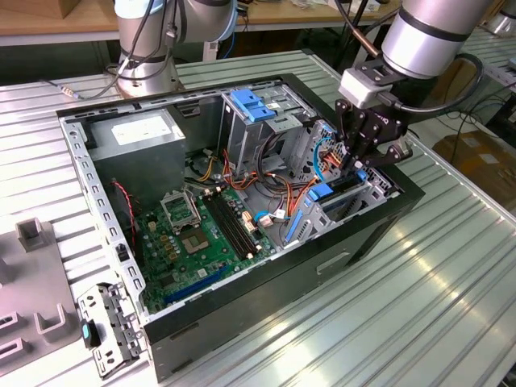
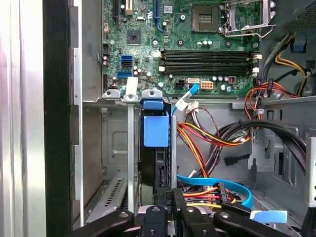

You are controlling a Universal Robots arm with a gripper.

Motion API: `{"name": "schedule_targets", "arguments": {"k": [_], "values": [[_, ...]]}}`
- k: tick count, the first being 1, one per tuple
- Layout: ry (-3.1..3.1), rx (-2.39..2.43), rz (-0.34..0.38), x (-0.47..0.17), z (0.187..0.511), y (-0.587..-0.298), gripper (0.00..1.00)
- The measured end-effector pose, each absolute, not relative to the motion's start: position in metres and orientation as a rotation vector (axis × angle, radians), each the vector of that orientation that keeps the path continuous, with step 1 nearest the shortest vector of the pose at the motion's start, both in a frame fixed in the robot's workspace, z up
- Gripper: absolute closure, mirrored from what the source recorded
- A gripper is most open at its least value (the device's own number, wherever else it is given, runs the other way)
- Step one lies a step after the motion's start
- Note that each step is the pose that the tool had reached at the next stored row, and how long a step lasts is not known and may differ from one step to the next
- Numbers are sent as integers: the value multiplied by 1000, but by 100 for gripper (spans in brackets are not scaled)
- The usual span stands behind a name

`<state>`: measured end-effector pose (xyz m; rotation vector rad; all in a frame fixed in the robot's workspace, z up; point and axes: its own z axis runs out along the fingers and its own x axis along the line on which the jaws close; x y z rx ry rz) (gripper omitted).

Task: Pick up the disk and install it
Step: 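Insert the first disk wire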

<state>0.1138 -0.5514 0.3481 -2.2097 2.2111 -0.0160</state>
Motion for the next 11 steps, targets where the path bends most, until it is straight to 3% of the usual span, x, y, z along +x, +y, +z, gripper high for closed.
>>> {"name": "schedule_targets", "arguments": {"k": [11], "values": [[2220, -2202, -16, 114, 346, -554, 83]]}}
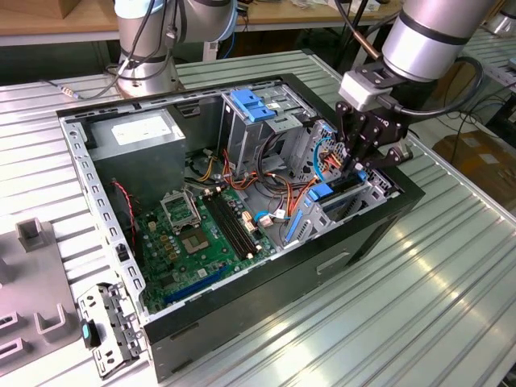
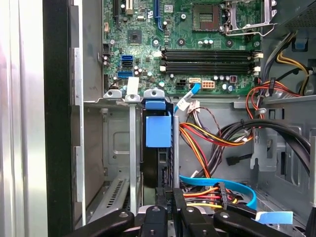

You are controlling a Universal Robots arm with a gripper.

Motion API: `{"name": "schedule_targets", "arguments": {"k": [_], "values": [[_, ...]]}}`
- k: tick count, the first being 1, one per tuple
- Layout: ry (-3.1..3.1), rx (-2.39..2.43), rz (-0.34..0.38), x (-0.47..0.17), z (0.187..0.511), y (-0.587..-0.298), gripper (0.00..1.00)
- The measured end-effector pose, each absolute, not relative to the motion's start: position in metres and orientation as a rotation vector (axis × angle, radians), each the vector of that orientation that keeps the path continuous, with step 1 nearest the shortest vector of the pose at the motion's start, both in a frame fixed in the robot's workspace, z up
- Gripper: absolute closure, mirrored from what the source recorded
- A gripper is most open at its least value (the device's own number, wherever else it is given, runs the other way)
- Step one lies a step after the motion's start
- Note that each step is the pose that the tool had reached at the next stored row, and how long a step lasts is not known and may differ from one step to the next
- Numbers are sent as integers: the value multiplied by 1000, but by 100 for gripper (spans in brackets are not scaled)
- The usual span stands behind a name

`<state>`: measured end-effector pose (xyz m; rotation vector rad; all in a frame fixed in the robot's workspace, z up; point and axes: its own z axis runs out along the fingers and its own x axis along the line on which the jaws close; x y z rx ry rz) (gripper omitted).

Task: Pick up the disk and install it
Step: 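Insert the first disk wire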

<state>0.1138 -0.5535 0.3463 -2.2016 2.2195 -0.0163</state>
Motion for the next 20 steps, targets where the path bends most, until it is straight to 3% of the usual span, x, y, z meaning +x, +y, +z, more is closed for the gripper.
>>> {"name": "schedule_targets", "arguments": {"k": [16, 17, 20], "values": [[2222, -2197, -18, 114, 343, -553, 82], [2223, -2197, -18, 114, 346, -553, 75], [2222, -2197, -19, 114, 355, -553, 75]]}}
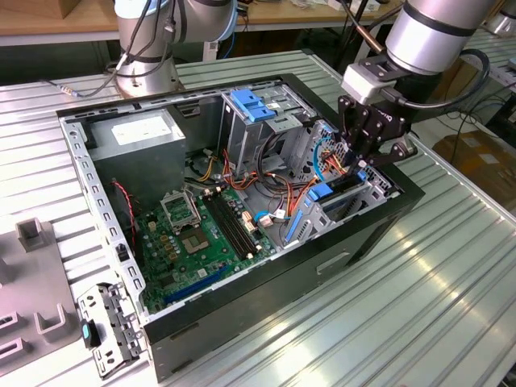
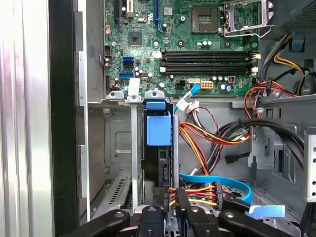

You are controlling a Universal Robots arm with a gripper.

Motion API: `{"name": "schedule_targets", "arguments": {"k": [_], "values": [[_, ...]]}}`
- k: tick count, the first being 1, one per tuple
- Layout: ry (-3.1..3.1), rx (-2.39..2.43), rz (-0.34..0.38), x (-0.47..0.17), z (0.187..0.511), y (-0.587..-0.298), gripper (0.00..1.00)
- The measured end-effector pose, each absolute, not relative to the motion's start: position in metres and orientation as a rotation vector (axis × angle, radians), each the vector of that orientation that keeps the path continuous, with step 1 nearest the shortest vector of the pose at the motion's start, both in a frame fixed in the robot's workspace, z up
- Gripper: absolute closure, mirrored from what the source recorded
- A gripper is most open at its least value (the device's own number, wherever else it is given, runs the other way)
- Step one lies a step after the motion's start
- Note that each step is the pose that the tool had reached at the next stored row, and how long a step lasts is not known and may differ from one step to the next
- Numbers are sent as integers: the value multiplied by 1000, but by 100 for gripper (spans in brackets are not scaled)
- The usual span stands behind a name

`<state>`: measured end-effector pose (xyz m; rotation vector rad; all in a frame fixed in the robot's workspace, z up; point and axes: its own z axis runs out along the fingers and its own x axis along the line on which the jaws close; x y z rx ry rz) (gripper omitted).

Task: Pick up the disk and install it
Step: 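Insert the first disk wire, then insert the second disk wire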

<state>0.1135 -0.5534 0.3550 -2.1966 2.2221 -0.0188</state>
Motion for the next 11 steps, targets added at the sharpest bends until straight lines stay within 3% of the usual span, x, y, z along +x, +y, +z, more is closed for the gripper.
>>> {"name": "schedule_targets", "arguments": {"k": [2, 11], "values": [[2222, -2197, -19, 114, 355, -553, 89], [2222, -2197, -19, 114, 355, -553, 89]]}}
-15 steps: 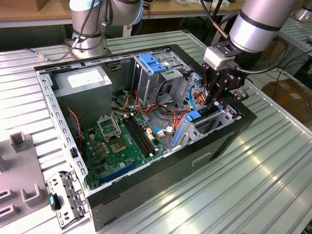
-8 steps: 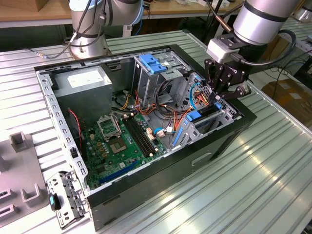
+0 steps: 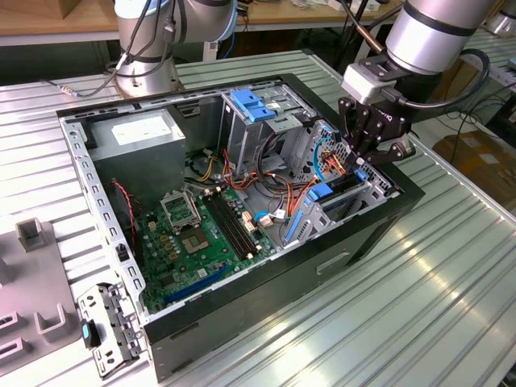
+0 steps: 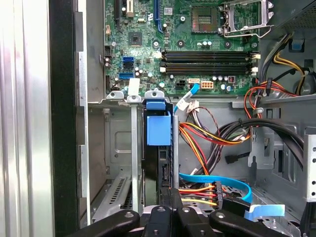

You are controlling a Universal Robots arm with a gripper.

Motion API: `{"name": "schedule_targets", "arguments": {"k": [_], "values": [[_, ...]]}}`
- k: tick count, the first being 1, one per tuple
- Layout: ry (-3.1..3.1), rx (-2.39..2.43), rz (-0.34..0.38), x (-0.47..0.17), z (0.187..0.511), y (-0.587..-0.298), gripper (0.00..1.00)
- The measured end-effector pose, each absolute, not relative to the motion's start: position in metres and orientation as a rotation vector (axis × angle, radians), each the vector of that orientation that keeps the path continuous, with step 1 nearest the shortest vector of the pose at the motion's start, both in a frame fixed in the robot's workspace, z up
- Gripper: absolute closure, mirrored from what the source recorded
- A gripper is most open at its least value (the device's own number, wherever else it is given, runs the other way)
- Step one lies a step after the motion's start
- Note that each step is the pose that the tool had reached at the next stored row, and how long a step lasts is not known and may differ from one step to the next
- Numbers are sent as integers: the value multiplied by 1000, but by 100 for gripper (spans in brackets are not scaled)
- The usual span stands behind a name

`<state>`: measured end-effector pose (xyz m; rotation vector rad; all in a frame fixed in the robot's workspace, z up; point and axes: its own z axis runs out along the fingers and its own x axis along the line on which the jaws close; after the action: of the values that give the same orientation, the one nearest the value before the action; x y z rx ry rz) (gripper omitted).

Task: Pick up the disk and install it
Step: 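Insert the second disk wire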

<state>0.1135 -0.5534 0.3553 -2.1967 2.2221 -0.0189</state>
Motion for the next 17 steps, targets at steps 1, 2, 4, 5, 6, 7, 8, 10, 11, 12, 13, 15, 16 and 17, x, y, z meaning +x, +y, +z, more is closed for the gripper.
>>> {"name": "schedule_targets", "arguments": {"k": [1, 2, 4, 5, 6, 7, 8, 10, 11, 12, 13, 15, 16, 17], "values": [[2222, -2197, -19, 114, 355, -553, 89], [2222, -2197, -19, 114, 355, -553, 89], [2222, -2197, -19, 113, 355, -553, 89], [2222, -2197, -19, 113, 355, -553, 89], [2222, -2197, -19, 113, 355, -553, 89], [2222, -2197, -19, 112, 355, -553, 89], [2222, -2197, -19, 112, 355, -553, 89], [2222, -2197, -19, 110, 355, -553, 89], [2222, -2197, -19, 109, 355, -553, 89], [2222, -2197, -19, 109, 355, -553, 89], [2222, -2197, -19, 108, 355, -553, 89], [2222, -2197, -19, 108, 355, -553, 89], [2222, -2197, -19, 108, 355, -553, 89], [2222, -2197, -19, 108, 355, -553, 89]]}}
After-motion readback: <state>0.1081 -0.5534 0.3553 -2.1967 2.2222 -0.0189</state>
